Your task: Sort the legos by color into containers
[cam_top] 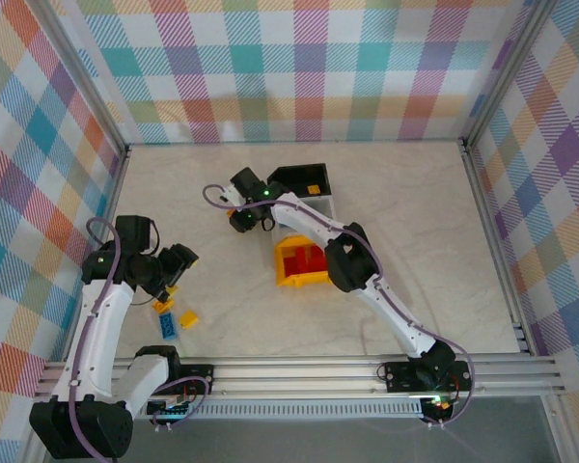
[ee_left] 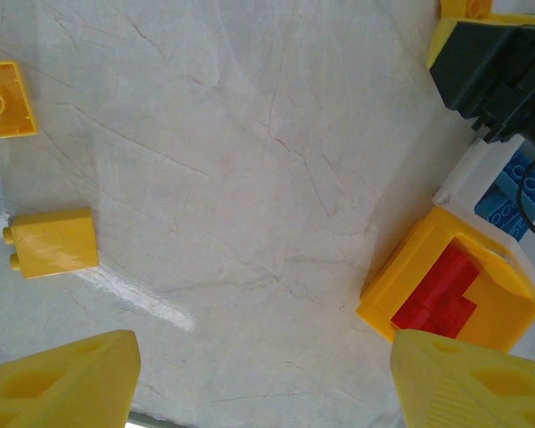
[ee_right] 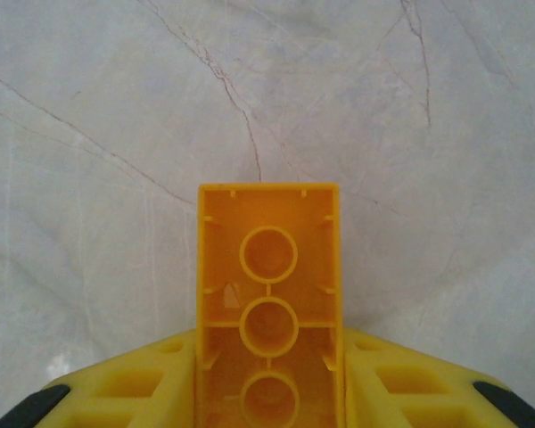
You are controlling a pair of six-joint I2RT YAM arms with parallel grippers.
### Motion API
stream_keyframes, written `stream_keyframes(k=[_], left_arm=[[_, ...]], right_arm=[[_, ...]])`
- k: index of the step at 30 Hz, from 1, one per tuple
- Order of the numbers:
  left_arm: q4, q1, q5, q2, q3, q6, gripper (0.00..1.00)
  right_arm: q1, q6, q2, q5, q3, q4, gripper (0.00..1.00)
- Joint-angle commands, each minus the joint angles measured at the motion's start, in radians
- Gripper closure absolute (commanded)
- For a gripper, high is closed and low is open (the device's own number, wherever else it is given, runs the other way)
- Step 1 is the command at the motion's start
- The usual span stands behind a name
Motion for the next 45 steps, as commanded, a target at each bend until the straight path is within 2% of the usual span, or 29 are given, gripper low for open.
stream_keyframes(k=[1, 7, 9, 14, 16, 21, 25, 32, 34, 37, 41, 45], left_arm=[[-0.054, 0.017, -0.03, -0.014, 0.004, 0.012, 0.25], [-0.092, 0.018, -0.092, 0.009, 0.027, 0.029, 0.23], [-0.116, 0.019, -0.121, 0.029, 0.043, 0.037, 0.19], [-0.158, 0.02, -0.147, 0.112, 0.064, 0.051, 0.1], [-0.152, 0.023, -0.148, 0.126, 0.065, 0.033, 0.02], [-0.13, 0.041, -0.131, 0.192, 0.072, 0.004, 0.0], [-0.116, 0.067, -0.117, 0.248, 0.071, -0.012, 0.0], [-0.133, 0.135, -0.177, 0.28, 0.03, -0.069, 0.0], [-0.123, 0.141, -0.191, 0.297, 0.02, -0.071, 0.0], [-0.136, 0.153, -0.237, 0.314, 0.019, -0.078, 0.0], [-0.151, 0.173, -0.283, 0.33, 0.019, -0.106, 0.0], [-0.128, 0.19, -0.293, 0.369, 0.017, -0.103, 0.0]], right_arm=[[-0.008, 0.078, -0.154, -0.042, -0.025, 0.039, 0.62], [-0.08, 0.181, -0.295, -0.097, -0.089, 0.033, 0.62], [-0.114, 0.198, -0.318, -0.096, -0.093, 0.004, 0.62], [-0.232, 0.3, -0.339, -0.117, -0.103, -0.098, 0.64], [-0.274, 0.316, -0.332, -0.135, -0.106, -0.132, 0.64], [-0.336, 0.323, -0.312, -0.169, -0.131, -0.145, 0.63], [-0.35, 0.332, -0.287, -0.185, -0.132, -0.139, 0.63], [-0.356, 0.345, -0.246, -0.211, -0.122, -0.129, 0.6], [-0.357, 0.343, -0.243, -0.21, -0.122, -0.134, 0.55], [-0.359, 0.33, -0.251, -0.207, -0.12, -0.153, 0.4], [-0.358, 0.304, -0.295, -0.2, -0.134, -0.188, 0.37], [-0.349, 0.302, -0.393, -0.232, -0.248, -0.174, 0.36]])
